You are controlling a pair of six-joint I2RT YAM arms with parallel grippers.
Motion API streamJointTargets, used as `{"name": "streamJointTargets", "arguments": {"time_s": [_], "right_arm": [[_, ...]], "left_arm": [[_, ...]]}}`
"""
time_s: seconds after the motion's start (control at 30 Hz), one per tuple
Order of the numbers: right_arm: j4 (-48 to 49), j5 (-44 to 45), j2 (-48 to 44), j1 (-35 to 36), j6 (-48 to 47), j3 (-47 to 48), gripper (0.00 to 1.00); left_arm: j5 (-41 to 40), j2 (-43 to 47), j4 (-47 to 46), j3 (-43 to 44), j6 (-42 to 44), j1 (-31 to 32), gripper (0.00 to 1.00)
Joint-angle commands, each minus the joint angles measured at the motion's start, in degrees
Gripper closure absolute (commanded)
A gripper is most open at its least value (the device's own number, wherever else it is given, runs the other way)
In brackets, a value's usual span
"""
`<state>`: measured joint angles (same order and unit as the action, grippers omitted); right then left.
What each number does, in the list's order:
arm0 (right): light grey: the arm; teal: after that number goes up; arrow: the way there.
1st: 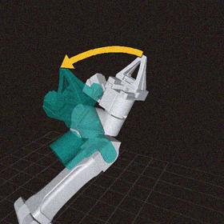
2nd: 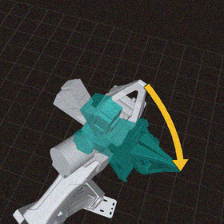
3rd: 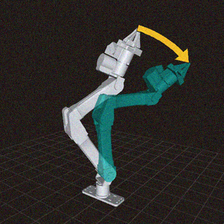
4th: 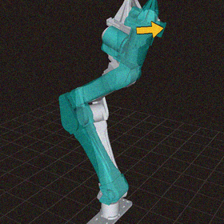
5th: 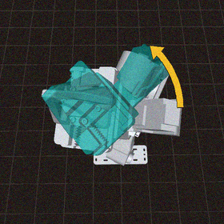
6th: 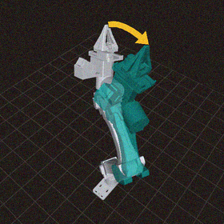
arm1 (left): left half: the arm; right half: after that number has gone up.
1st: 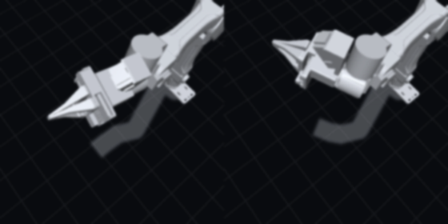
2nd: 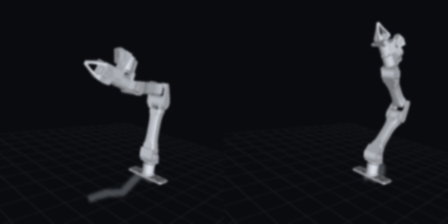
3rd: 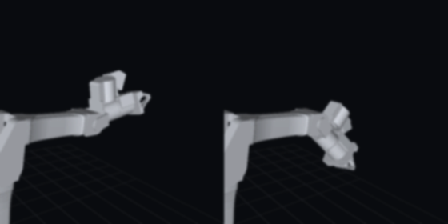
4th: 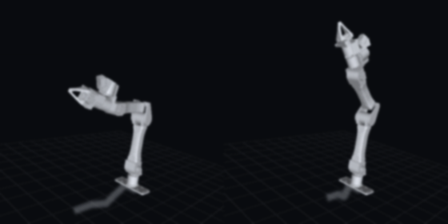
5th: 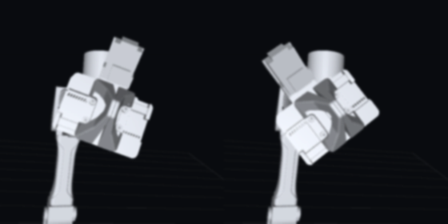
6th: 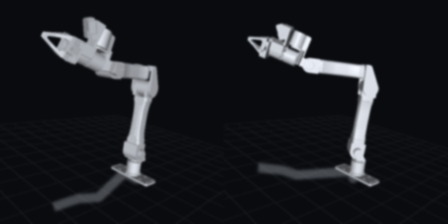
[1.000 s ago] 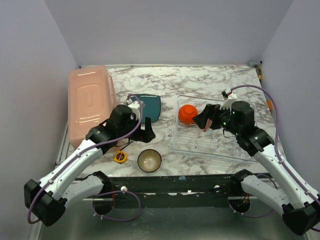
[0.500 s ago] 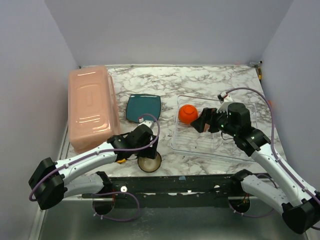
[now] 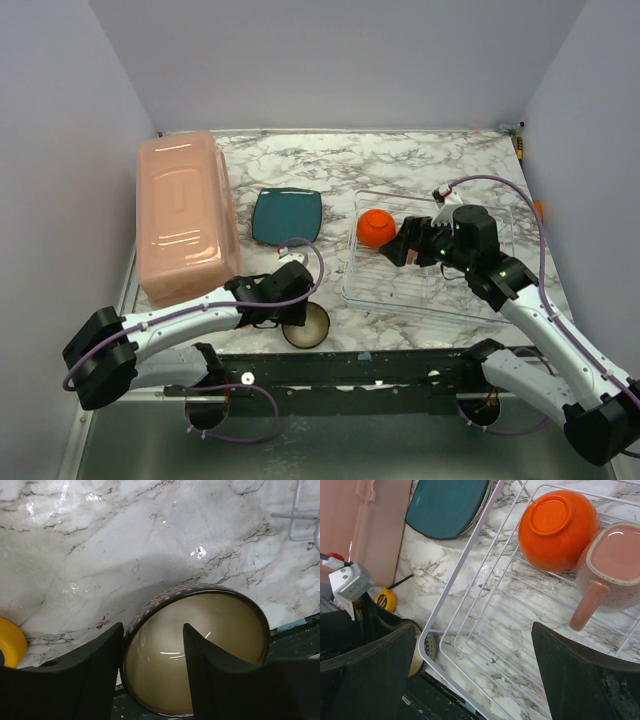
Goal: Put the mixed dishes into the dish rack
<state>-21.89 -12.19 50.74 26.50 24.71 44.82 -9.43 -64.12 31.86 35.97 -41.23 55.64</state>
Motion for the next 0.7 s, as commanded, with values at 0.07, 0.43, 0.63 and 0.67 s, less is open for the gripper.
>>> {"name": "streamJointTargets", "arguments": {"time_s": [0.07, 0.43, 0.63, 0.67], "right_arm": [[0.8, -1.9, 0.4, 0.0, 0.8, -1.5, 0.00], [-0.6, -2.3, 1.9, 0.0, 2.6, 0.1, 0.00], [3.0, -6.4, 0.9, -0.1, 6.0, 0.9, 0.00], [4.3, -9.4, 1.1, 0.0, 6.4, 0.6, 0.00]], "left_arm": [[0.6, -3.8, -0.1, -0.5, -3.8, 1.3, 0.60], [-2.1, 3.1, 1.2, -0.5, -5.3, 1.8, 0.98], [0.5, 17.5, -0.9, -1.6, -5.3, 1.7, 1.00], [1.2, 20.1, -1.8, -1.9, -5.6, 1.6, 1.00]]}}
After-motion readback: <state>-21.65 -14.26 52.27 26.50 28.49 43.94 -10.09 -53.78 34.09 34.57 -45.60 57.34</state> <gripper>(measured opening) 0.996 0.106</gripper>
